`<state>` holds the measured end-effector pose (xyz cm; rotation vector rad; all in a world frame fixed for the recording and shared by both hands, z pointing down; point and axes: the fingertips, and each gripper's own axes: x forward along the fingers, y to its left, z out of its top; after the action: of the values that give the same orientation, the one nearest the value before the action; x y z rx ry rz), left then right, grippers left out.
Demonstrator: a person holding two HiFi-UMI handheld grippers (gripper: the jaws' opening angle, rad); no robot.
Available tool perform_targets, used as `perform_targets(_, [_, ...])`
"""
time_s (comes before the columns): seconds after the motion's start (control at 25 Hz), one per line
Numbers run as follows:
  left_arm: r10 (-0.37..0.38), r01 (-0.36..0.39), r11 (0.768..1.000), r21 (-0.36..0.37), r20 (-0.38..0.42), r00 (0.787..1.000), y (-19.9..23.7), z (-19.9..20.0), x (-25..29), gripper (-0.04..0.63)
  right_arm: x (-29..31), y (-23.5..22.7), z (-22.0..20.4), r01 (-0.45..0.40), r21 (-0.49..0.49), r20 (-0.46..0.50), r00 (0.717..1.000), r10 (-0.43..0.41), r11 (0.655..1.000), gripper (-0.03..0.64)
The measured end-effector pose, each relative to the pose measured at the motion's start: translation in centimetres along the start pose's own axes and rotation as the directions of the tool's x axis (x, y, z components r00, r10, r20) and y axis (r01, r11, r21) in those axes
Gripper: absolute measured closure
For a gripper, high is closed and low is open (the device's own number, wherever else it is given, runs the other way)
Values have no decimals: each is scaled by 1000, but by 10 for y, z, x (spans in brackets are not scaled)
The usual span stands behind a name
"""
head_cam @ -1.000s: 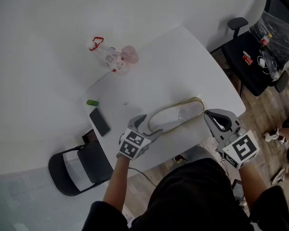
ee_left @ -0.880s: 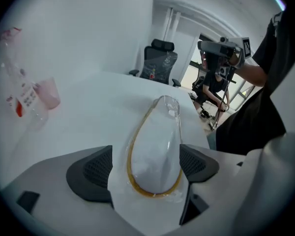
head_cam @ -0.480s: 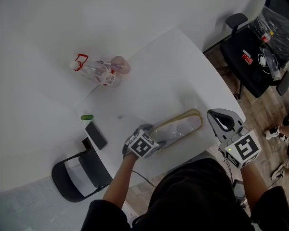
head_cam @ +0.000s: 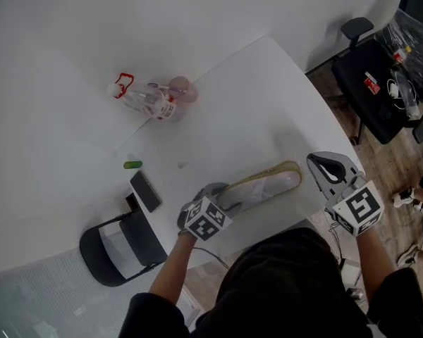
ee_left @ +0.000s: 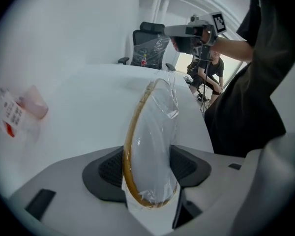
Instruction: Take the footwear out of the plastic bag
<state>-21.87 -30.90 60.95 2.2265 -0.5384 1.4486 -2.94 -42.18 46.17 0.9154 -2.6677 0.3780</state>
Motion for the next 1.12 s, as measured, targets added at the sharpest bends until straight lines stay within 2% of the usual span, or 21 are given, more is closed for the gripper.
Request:
perform_targets(0.16, [82, -86, 994, 63, 66, 994, 5, 1, -16, 318, 7, 1, -40, -114, -69, -142, 984, 104, 991, 600])
perform_targets(0.44, [125, -148, 982, 117, 186, 975, 3, 6, -38, 330, 24, 0, -94, -285, -22, -255, 929, 270, 958, 598])
perform_targets(0.52, [133, -165, 975, 146, 207, 969, 2, 5, -42, 333, 32, 4, -108, -347, 10, -288, 897, 335, 938, 565])
perform_targets(0.56, [138, -175, 971, 161, 215, 967, 2, 4, -43, 333, 35, 6, -115, -380, 33, -303, 877, 372, 924, 499])
perform_targets(0.6, [144, -185, 967, 176, 222, 964, 3, 4, -44, 334, 37, 9, -121, -412, 53, -314, 858, 407, 910, 488])
perform_targets(0.72, [157, -210, 953, 217, 240, 958, 4, 1, -44, 334, 46, 18, -129, -488, 79, -313, 816, 486, 870, 485])
perform_targets(0.84, [158, -218, 945, 244, 243, 957, 2, -5, -40, 336, 54, 29, -130, -556, 117, -286, 774, 564, 823, 442])
perform_targets(0.96, [162, -226, 943, 247, 254, 954, 4, -9, -36, 337, 59, 37, -130, -613, 128, -286, 730, 621, 780, 434])
perform_targets(1.12, [165, -225, 943, 243, 247, 955, 6, -17, -32, 337, 57, 52, -131, -680, 151, -319, 653, 687, 717, 435])
